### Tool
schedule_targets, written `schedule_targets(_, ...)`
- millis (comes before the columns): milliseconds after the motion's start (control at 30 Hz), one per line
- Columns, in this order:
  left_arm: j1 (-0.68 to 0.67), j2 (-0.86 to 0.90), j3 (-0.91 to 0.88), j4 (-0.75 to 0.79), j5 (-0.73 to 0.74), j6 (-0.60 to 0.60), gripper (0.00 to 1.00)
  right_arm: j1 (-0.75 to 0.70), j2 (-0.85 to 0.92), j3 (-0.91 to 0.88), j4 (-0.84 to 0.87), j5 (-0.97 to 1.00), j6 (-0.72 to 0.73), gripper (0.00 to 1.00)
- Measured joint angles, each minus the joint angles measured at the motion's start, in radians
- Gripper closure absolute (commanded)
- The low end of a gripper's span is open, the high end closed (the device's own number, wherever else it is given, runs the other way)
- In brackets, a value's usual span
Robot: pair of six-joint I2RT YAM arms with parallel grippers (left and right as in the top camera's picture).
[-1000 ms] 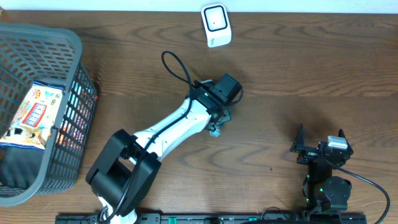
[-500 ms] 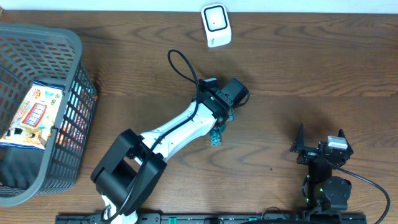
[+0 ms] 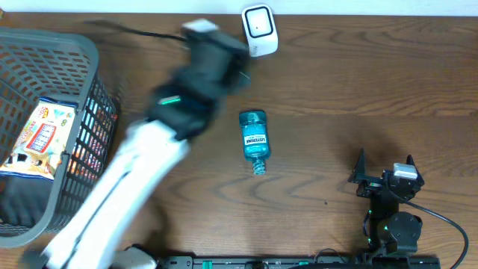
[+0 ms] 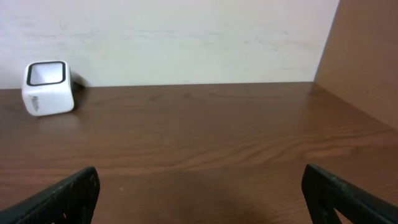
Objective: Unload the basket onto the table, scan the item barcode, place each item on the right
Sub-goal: 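Return the left gripper to the basket and grasp the snack bag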
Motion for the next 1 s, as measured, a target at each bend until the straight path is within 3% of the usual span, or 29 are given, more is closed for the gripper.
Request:
schedule_targets(167, 0.281, -0.189, 0.017, -0.114, -0.117, 0.007, 0.02, 0.000, 0.000, 0.000, 0.000, 0.000, 0.000, 0.01)
schedule_targets(333, 0.571, -0.183, 0.004, -0.296, -0.150, -0.084, 0.01, 0.000, 0.000, 0.000, 0.000, 0.000, 0.000, 0.01)
schedule_targets(600, 0.986, -0.033, -0.098, -0.375, 0.053, -0.251, 0.00, 0.000, 0.000, 0.000, 0.000, 0.000, 0.000, 0.01)
schedule_targets(767, 1.154, 0.090, -0.107, -0.375, 0.201, -0.262, 0.00, 0.000, 0.000, 0.000, 0.000, 0.000, 0.000, 0.01)
schedule_targets(1000, 1.221, 0.272, -0.111, -0.307, 0.287, -0.179, 0.00, 0.000, 0.000, 0.000, 0.000, 0.000, 0.000, 0.01)
